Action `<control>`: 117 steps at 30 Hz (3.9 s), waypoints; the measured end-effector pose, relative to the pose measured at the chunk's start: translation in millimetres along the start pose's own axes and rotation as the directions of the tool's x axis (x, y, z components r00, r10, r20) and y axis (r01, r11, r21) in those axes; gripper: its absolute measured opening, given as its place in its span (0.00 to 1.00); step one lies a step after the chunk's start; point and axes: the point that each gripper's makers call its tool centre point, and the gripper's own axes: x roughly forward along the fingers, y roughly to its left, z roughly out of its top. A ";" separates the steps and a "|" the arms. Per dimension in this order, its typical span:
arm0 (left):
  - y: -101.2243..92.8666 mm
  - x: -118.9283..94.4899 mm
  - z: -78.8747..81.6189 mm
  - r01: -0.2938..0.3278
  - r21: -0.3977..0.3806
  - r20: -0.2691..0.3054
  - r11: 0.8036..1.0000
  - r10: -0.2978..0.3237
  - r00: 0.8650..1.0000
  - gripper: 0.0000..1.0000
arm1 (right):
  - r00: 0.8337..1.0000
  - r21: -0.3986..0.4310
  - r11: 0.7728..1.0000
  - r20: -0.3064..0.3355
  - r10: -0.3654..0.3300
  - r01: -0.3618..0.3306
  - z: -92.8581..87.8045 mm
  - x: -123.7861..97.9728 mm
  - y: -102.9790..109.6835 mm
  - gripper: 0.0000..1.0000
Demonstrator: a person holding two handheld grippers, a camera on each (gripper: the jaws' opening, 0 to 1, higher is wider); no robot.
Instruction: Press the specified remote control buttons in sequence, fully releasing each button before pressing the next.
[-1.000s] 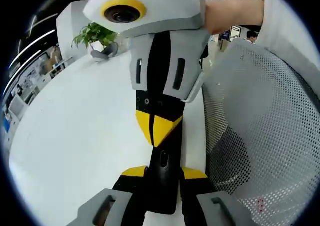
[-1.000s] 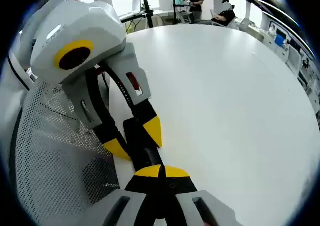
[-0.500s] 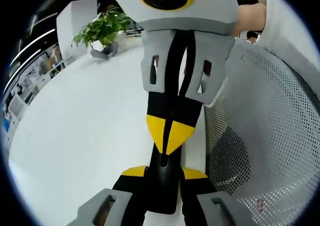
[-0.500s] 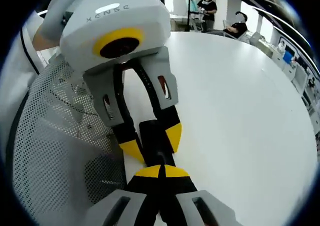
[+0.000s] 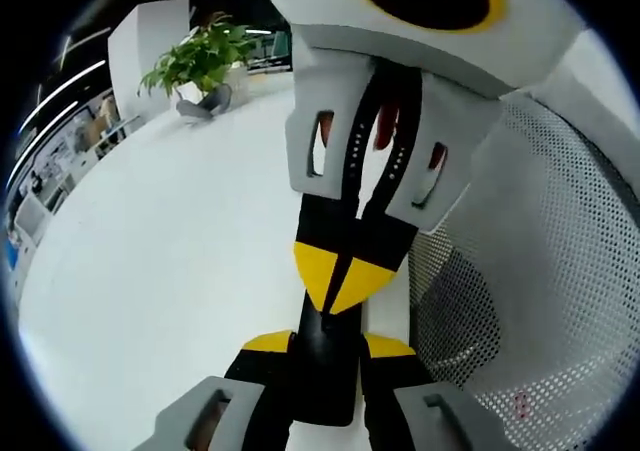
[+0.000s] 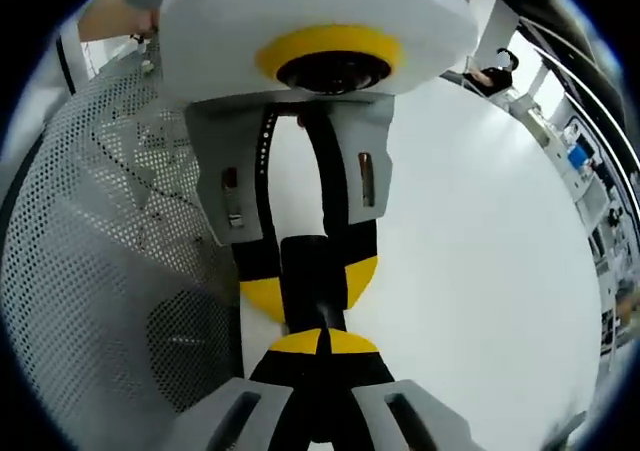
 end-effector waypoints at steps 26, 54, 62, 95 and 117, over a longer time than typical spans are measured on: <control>0.2 -0.1 -1.7 0.005 -0.002 0.031 1.000 -0.005 1.000 0.24 | 0.998 0.039 0.997 0.028 0.059 -0.060 3.1 1.9 5.6 0.00; -0.6 0.8 1.2 -0.003 0.004 0.005 1.000 0.003 1.000 0.24 | 0.988 0.075 0.995 0.144 0.062 -0.073 9.0 2.2 5.9 0.00; -0.9 0.3 -0.6 0.020 0.035 -0.025 0.999 -0.019 1.000 0.24 | 0.991 0.075 0.997 0.132 -0.034 0.024 11.6 3.9 6.2 0.00; -0.4 -2.3 -3.0 0.030 0.048 -0.027 0.998 -0.028 0.999 0.24 | 0.977 0.178 0.983 0.214 0.001 -0.039 -17.3 3.7 3.0 0.29; -0.2 0.0 2.3 -0.051 -0.071 0.016 0.996 0.052 0.999 0.26 | 0.977 0.081 0.997 0.213 -0.005 -0.013 -16.6 2.2 3.8 0.23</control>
